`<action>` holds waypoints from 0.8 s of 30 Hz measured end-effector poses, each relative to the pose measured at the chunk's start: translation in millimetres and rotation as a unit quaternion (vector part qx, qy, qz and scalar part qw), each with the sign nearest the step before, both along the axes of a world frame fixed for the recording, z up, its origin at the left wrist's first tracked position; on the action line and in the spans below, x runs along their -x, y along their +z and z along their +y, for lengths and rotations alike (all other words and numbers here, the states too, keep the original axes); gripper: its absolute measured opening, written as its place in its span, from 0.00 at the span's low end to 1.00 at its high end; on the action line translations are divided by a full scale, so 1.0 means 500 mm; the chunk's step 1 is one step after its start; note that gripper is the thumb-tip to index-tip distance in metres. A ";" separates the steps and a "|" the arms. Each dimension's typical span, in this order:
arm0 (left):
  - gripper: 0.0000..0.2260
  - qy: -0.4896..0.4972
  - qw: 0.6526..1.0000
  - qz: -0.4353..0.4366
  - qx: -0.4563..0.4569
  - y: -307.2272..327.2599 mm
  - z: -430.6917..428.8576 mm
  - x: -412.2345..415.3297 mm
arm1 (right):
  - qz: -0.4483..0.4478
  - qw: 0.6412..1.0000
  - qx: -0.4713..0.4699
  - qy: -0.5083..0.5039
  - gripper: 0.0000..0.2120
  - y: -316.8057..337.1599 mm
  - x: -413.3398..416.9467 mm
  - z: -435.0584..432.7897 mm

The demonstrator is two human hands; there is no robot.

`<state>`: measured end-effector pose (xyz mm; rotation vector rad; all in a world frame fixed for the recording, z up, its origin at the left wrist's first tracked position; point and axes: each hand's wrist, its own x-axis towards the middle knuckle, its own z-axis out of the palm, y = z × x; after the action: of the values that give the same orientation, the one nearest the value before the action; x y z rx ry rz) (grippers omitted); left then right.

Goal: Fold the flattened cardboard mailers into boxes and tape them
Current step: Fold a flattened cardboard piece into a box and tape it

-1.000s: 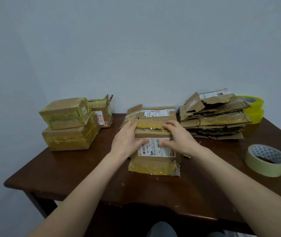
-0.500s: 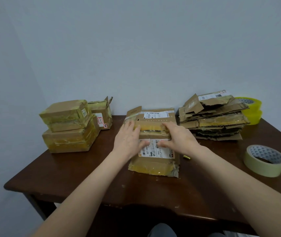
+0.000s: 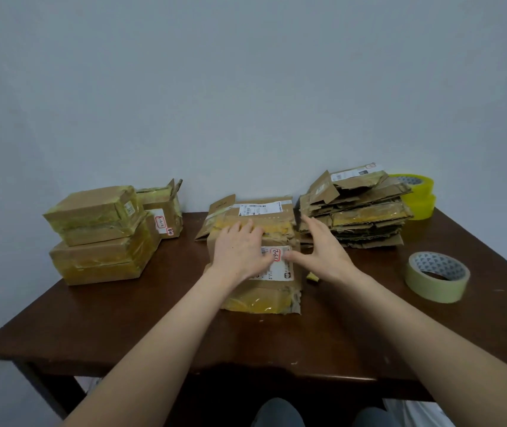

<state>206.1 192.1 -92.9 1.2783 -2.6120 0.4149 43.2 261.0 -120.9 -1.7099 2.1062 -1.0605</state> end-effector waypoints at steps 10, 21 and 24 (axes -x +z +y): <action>0.25 0.003 0.999 0.016 0.033 -0.016 -0.001 0.010 | 0.162 0.949 -0.093 -0.253 0.24 -0.014 0.109 0.137; 0.25 -0.042 0.999 -0.001 -0.023 0.000 0.006 -0.027 | 0.069 0.978 -0.009 -0.198 0.20 0.047 0.097 0.143; 0.26 -0.075 0.993 0.058 -0.065 0.015 0.008 -0.033 | -0.104 0.983 0.129 -0.077 0.20 0.127 0.030 0.077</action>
<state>222.5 196.1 -85.4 1.0957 -2.6496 0.1426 28.0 299.5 -57.5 -1.4773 2.0684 -1.5447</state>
